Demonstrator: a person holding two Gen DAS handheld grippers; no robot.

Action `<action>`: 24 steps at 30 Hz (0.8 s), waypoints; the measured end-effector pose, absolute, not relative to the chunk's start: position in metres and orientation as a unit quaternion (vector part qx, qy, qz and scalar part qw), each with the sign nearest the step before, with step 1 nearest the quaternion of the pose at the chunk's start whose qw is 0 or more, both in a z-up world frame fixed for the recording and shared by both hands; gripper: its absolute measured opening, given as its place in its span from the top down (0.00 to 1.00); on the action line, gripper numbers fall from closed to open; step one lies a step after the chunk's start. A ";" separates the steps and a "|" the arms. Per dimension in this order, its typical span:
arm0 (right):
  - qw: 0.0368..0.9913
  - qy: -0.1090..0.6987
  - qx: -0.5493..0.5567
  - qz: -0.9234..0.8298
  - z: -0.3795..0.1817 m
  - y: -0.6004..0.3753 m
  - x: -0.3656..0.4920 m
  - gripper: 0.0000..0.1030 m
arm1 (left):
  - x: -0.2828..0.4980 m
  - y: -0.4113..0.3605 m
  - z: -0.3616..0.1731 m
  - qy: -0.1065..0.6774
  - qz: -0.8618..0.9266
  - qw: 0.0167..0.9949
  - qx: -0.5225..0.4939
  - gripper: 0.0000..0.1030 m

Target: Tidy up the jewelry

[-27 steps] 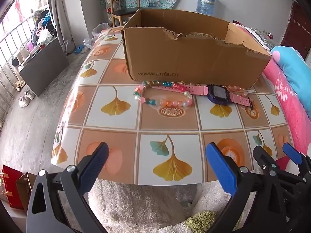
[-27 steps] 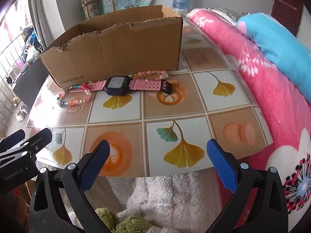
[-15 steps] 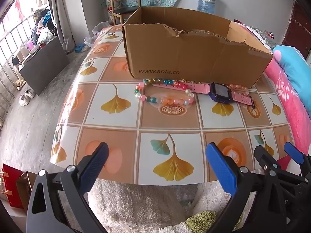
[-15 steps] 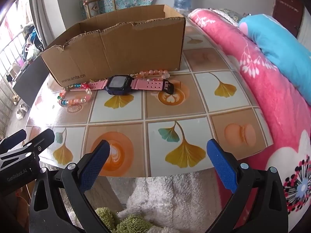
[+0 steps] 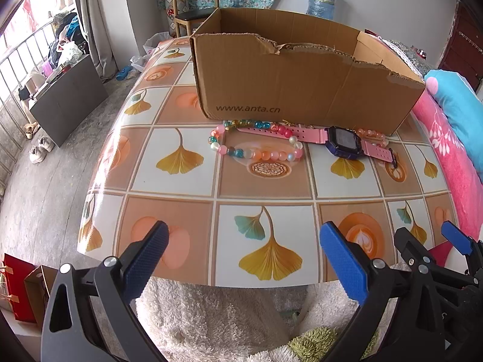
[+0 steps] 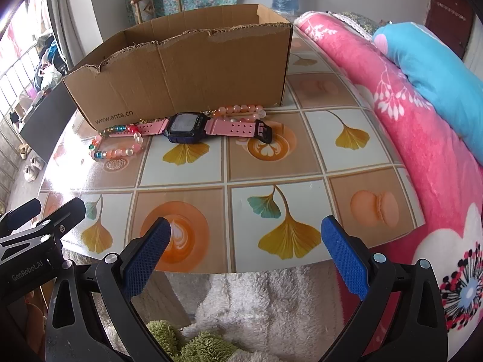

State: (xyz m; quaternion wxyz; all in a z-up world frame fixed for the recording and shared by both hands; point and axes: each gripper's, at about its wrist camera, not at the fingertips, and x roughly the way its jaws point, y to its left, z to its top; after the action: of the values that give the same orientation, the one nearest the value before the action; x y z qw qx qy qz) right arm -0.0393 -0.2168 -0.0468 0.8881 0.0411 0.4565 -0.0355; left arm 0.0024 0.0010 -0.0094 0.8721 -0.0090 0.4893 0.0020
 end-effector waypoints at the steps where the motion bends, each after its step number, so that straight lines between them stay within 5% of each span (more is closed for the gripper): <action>1: 0.888 0.456 0.040 -0.035 -0.047 -0.217 -0.039 0.07 | 0.002 0.001 -0.010 0.489 0.002 0.872 -0.009 0.04; 24: 0.889 0.455 0.034 -0.037 -0.046 -0.216 -0.041 0.07 | 0.002 0.002 -0.008 0.490 0.002 0.872 -0.009 0.04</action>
State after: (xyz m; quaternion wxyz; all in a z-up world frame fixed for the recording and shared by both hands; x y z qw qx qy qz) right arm -0.0415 -0.2159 -0.0459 0.8890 0.0345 0.4552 -0.0367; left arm 0.0023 0.0020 -0.0084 0.8717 -0.0093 0.4899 0.0020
